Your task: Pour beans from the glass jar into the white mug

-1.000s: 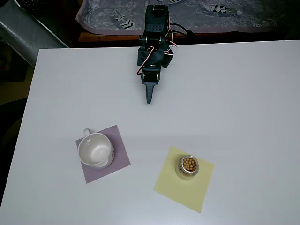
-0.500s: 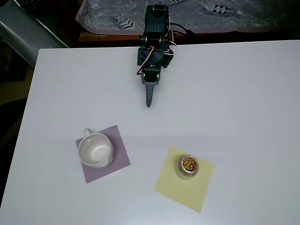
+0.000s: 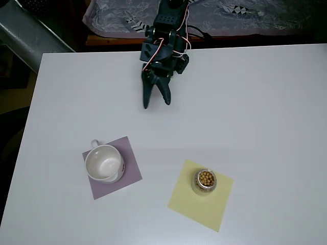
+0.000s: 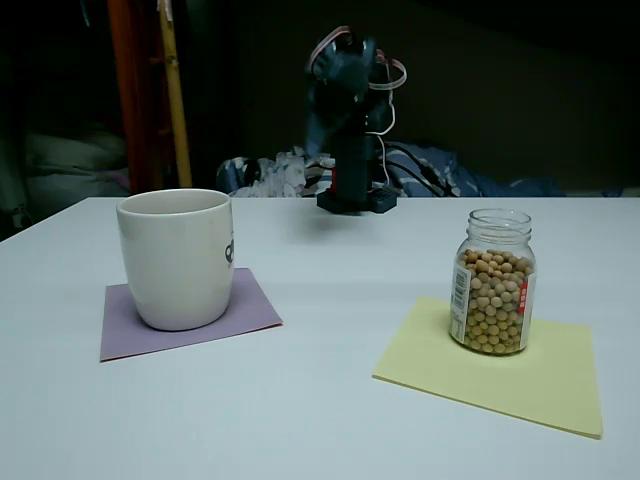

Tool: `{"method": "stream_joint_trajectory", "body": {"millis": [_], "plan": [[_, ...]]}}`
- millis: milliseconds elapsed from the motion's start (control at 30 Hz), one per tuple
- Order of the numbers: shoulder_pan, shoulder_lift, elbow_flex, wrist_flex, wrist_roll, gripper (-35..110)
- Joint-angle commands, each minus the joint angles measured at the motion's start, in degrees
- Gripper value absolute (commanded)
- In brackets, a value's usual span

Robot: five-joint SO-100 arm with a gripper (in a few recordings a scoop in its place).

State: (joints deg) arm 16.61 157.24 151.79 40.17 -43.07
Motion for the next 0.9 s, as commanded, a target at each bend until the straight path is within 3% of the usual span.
{"method": "stream_joint_trajectory", "body": {"millis": [0,167,267,433,667,867], "plan": [[0.7,-14.1,-9.6,-9.4,-14.8,73],[-2.9,-27.0,-8.4,-32.2,-34.2,71],[-7.3,-31.8,-1.8,-48.2,-40.9,65],[-14.0,-40.3,7.3,-67.2,-41.9,58],[-17.6,-67.7,5.8,-96.0,-43.3,64],[-18.7,-86.0,-8.0,-102.8,-45.8,69]]}}
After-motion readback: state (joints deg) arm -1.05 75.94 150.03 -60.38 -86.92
